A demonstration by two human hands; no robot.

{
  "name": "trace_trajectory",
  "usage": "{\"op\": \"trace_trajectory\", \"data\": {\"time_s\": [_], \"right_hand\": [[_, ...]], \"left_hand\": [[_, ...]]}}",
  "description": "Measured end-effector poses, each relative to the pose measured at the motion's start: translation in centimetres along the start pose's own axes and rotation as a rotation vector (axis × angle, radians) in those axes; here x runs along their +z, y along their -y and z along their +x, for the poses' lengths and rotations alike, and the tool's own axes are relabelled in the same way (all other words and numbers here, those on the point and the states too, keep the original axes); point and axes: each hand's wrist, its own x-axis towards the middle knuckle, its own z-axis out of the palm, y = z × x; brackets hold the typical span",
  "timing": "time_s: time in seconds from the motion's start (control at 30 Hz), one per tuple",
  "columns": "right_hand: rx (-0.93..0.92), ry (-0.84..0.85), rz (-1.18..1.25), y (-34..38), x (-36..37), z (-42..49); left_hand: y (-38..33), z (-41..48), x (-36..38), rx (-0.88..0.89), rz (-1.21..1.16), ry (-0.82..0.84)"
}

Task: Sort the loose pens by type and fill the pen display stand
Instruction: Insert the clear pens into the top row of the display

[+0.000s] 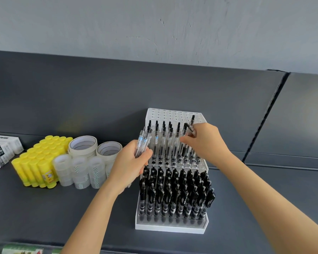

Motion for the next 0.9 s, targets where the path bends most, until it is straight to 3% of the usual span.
{"op": "trace_trajectory", "data": {"time_s": [0.2,0.43,0.73,0.9], "right_hand": [[0.062,0.114,-0.083,-0.7,1.7,-0.2],[0.074,0.133,-0.059,-1.1,2.2,-0.9],[0.291,0.010,0.606,-0.1,-2.4,-0.4],[0.173,-0.053,0.341,0.1,-2.6,-1.1]], "left_hand": [[0.0,-0.2,-0.1,-0.003,-0.002,-0.003],[-0.5,-0.6,-0.4,0.003,-0.005,-0.010],[-2.4,-0.8,-0.4,0.008,-0.179,0.024],[-2.8,-0.6,0.4,-0.001,-0.177,0.023]]}}
